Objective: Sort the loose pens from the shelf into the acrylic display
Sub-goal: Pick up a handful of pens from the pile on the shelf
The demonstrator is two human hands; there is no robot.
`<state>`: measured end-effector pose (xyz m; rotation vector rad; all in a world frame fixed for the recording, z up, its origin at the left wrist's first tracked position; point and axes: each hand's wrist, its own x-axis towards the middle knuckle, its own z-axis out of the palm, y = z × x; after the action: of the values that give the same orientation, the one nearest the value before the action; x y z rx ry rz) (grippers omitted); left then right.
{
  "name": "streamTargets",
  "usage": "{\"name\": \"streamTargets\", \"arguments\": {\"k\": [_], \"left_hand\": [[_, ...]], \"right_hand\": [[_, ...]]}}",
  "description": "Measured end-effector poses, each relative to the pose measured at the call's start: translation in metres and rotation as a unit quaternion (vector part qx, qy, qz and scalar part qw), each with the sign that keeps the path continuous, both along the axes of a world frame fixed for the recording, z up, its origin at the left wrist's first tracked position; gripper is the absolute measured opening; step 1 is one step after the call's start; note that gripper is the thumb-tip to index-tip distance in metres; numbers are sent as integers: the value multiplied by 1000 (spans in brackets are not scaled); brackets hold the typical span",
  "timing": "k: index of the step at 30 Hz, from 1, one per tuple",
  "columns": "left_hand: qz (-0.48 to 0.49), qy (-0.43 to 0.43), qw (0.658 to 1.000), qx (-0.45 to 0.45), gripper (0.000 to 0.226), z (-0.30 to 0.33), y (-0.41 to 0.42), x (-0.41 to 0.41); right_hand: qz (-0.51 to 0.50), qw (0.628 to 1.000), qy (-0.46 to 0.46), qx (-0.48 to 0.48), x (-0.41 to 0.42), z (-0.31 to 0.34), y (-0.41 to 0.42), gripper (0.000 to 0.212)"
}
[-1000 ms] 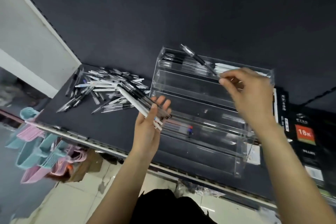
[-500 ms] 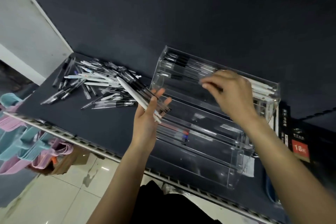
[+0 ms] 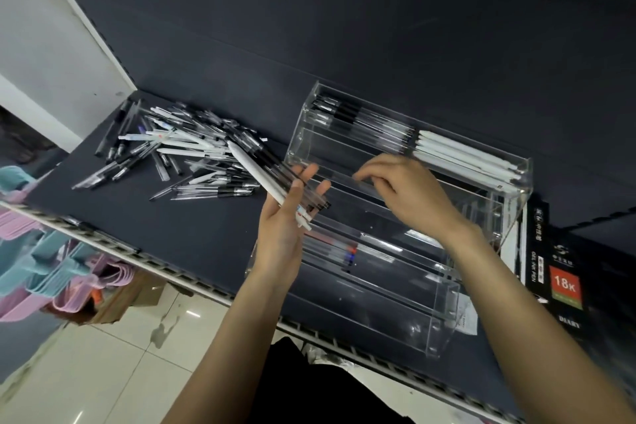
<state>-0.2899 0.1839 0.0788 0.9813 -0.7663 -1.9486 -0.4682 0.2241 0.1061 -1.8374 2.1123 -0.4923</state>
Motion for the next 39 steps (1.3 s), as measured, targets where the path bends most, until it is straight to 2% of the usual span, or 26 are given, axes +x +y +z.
{"name": "streamTargets", "arguments": {"k": [2,4,8,12,14,17,19,21,27,32,35,37,39], "left_hand": [[8,27,1000,6,30,2,3,-3],[17,56,998,18,33,2,6,-7],[20,78,997,21,34,2,12,-11],[7,69,998,8,32,4,14,-9],[17,76,997,14,31,4,14,-7],[24,79,997,10,31,2,11,0],[19,78,997,14,30,-1,9,5],[10,80,997,16,31,-3,8,10],[7,81,996,23,31,-5,6,19],[6,87,995,38,30,-5,5,20],[2,87,996,36,29,-3,5,18],[-4,77,997,25,31,-3,5,16],[-16,76,997,13,34,-2,7,12]], "right_hand": [[-34,993,-74,-88,18,8,8,22],[-40,983,-141,-110,40,13,13,16],[-47,990,-116,-62,58,3,10,20],[-44,990,-115,-74,53,7,10,20],[-70,989,-81,-102,40,13,13,18],[-96,985,85,-112,13,14,17,20],[-81,979,176,-63,2,9,16,28],[-49,977,207,-6,-2,3,9,34],[-3,993,113,38,-8,3,-10,25],[20,990,133,51,-1,2,-10,32],[-13,990,139,-11,12,7,-5,30],[-34,995,48,-86,26,15,-1,23],[-28,993,-67,-93,48,21,4,18]]}}
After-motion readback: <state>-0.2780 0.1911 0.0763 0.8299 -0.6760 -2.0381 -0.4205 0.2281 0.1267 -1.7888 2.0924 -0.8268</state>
